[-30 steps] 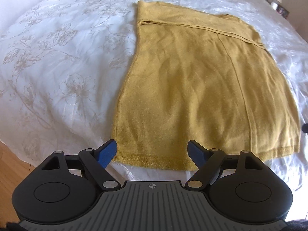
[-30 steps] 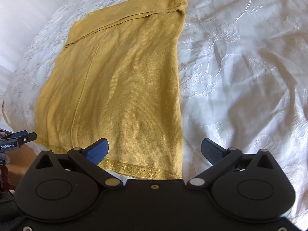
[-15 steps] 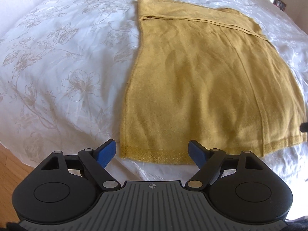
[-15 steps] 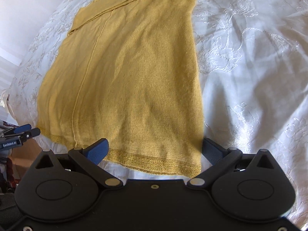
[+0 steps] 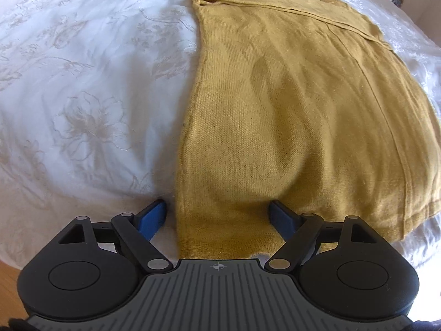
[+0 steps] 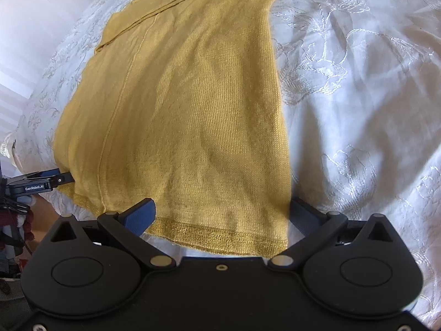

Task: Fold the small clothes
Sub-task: 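Grasp the sweater hem with both grippers together, then lift the hem with both grippers and fold it onto the collar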

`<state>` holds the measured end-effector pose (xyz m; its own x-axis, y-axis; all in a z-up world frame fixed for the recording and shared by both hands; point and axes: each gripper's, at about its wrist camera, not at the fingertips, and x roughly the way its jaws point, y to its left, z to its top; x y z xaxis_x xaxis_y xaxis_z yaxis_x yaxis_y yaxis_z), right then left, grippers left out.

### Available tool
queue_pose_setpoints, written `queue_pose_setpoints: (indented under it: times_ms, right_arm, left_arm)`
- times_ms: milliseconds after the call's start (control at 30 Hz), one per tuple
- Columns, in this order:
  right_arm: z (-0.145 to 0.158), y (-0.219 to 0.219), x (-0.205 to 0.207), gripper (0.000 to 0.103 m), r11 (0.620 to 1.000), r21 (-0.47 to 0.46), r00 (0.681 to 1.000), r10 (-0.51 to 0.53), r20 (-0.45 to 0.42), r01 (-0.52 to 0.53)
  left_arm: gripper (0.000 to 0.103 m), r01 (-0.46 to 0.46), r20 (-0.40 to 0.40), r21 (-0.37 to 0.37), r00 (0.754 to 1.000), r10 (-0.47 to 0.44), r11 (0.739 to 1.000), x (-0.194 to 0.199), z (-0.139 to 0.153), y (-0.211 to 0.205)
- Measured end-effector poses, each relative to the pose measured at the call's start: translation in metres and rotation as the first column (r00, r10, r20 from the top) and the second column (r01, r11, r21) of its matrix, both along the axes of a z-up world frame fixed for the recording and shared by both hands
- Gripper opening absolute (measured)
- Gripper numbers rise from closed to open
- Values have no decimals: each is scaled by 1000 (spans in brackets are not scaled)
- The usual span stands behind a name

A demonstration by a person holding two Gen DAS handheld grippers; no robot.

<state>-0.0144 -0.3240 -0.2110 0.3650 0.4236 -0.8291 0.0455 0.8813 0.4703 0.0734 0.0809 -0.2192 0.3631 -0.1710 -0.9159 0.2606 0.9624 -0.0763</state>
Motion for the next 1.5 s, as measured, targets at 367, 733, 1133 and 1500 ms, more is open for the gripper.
queue_pose_setpoints:
  times_ms: [367,733,1133,1500]
  right_arm:
    - [4,-2,-4,98,1000,22,1000,-18,-11,18]
    - [59,-19,-7,14,981,172,991,-106,78,91]
    - [112,-45,67,14,929,273,920,-316,233,250]
    - [115,-58,165,14,926,217,889,-363,279,310]
  left_arm:
    - [50,-24,-26,-69,999,23,997,-1,1,8]
    - [8,-99,-41,-208,995,93,973,-5,44,28]
    - [8,-90,157,-366,975,157,926,82,132,19]
    - [8,-37,224,-403,965,137,914,186,140,-13]
